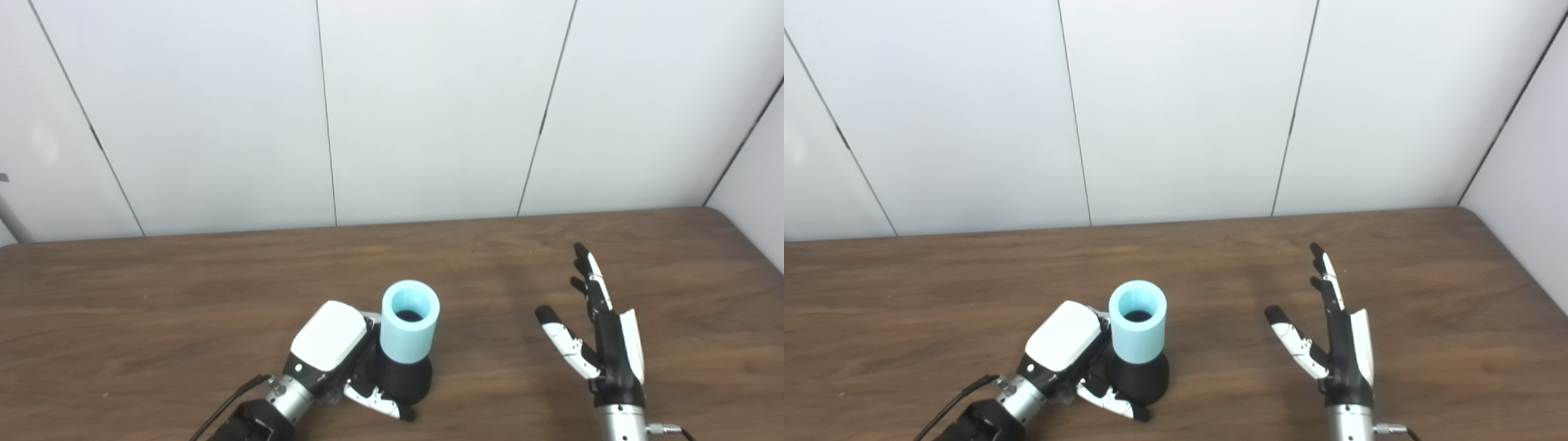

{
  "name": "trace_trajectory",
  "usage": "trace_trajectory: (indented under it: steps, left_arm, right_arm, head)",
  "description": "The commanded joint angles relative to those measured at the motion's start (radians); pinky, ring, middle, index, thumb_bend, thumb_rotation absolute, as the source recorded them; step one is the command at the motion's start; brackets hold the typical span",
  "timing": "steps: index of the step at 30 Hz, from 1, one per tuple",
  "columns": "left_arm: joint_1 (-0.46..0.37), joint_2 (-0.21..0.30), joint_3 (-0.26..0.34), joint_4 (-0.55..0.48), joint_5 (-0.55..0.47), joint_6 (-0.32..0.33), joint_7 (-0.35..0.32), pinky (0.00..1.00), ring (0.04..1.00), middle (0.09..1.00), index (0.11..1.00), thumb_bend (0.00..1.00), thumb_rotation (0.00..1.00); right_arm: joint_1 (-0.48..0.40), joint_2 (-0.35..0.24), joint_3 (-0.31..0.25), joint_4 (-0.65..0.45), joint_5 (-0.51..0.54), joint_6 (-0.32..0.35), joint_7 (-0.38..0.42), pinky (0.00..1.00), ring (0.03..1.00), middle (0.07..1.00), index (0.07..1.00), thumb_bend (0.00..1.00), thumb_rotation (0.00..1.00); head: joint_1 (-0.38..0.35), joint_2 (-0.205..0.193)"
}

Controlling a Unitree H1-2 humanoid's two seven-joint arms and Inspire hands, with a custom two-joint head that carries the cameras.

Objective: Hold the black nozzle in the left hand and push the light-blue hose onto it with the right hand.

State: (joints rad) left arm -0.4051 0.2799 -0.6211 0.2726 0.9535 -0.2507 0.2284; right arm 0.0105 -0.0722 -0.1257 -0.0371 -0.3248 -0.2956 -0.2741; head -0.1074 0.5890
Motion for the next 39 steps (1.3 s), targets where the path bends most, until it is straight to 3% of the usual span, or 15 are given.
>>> trace_trajectory:
  steps: [1, 5, 8, 14, 16, 19, 20, 21, 22, 25, 31, 39]
  left_arm:
    - [0.030, 0.015, -0.033, 0.033, 0.031, 0.002, -0.072, 0.13, 0.194, 0.471, 0.479, 0.53, 0.00]
    - [0.030, 0.016, -0.033, 0.034, 0.031, 0.002, -0.073, 0.14, 0.198, 0.471, 0.479, 0.53, 0.00]
    - [0.032, 0.016, -0.030, 0.031, 0.027, 0.004, -0.075, 0.14, 0.203, 0.471, 0.479, 0.53, 0.00]
    - [0.034, 0.014, -0.022, 0.023, 0.008, 0.021, -0.107, 0.14, 0.199, 0.471, 0.479, 0.53, 0.00]
    - [0.035, 0.015, -0.018, 0.009, -0.001, 0.047, -0.154, 0.23, 0.304, 0.428, 0.498, 0.52, 0.00]
    - [0.037, 0.019, -0.015, -0.026, -0.013, 0.107, -0.254, 0.37, 0.464, 0.476, 0.504, 0.52, 0.00]
    - [0.038, 0.020, -0.015, -0.036, -0.015, 0.124, -0.283, 0.41, 0.497, 0.532, 0.499, 0.52, 0.03]
    - [0.038, 0.022, -0.016, -0.046, -0.014, 0.142, -0.314, 0.43, 0.526, 0.582, 0.575, 0.73, 0.03]
    - [0.038, 0.023, -0.017, -0.055, -0.013, 0.160, -0.343, 0.48, 0.576, 0.645, 0.644, 0.86, 0.05]
    - [0.037, 0.030, -0.021, -0.076, 0.010, 0.209, -0.407, 0.57, 0.679, 0.745, 0.746, 0.98, 0.16]
    - [0.030, 0.049, -0.011, -0.125, -0.007, 0.312, -0.564, 0.80, 0.867, 0.879, 0.885, 1.00, 0.27]
    - [0.009, 0.079, 0.002, -0.186, 0.006, 0.474, -0.789, 0.94, 0.993, 0.976, 0.985, 1.00, 0.29]
  right_arm:
    - [-0.017, -0.011, -0.011, 0.020, 0.037, -0.014, 0.003, 0.90, 0.954, 0.966, 0.944, 0.50, 0.71]
    - [-0.024, -0.023, -0.012, 0.049, 0.096, -0.011, 0.025, 0.93, 0.958, 0.964, 0.933, 0.46, 0.72]
    - [-0.027, -0.023, -0.013, 0.062, 0.147, -0.016, 0.044, 0.92, 0.946, 0.953, 0.923, 0.39, 0.72]
    - [-0.023, -0.022, -0.008, 0.055, 0.154, 0.011, 0.053, 0.89, 0.927, 0.934, 0.907, 0.35, 0.73]
    - [-0.023, -0.022, -0.008, 0.056, 0.149, 0.024, 0.053, 0.89, 0.922, 0.928, 0.904, 0.37, 0.72]
    - [-0.020, -0.021, -0.005, 0.046, 0.138, 0.043, 0.053, 0.89, 0.919, 0.925, 0.900, 0.42, 0.71]
    - [-0.019, -0.020, -0.003, 0.040, 0.135, 0.051, 0.054, 0.88, 0.919, 0.925, 0.899, 0.43, 0.71]
    - [-0.018, -0.020, -0.002, 0.036, 0.133, 0.057, 0.055, 0.88, 0.920, 0.927, 0.900, 0.43, 0.71]
    - [-0.018, -0.020, -0.001, 0.033, 0.132, 0.061, 0.055, 0.89, 0.921, 0.927, 0.900, 0.44, 0.70]
    - [-0.016, -0.021, 0.001, 0.028, 0.122, 0.073, 0.054, 0.89, 0.919, 0.926, 0.898, 0.46, 0.70]
    - [-0.012, -0.025, 0.008, 0.020, 0.132, 0.081, 0.063, 0.91, 0.933, 0.936, 0.911, 0.46, 0.68]
    - [-0.013, -0.034, 0.011, 0.032, 0.128, 0.079, 0.063, 0.91, 0.931, 0.939, 0.918, 0.46, 0.69]
  head:
    - [-0.001, 0.001]
    - [0.001, 0.000]
    - [0.001, 0.002]
    - [0.004, 0.003]
    - [0.004, 0.003]
    - [0.004, 0.003]
    - [0.004, 0.003]
    - [0.004, 0.003]
    - [0.004, 0.003]
    - [0.004, 0.005]
    - [0.007, 0.004]
    - [0.018, 0.003]
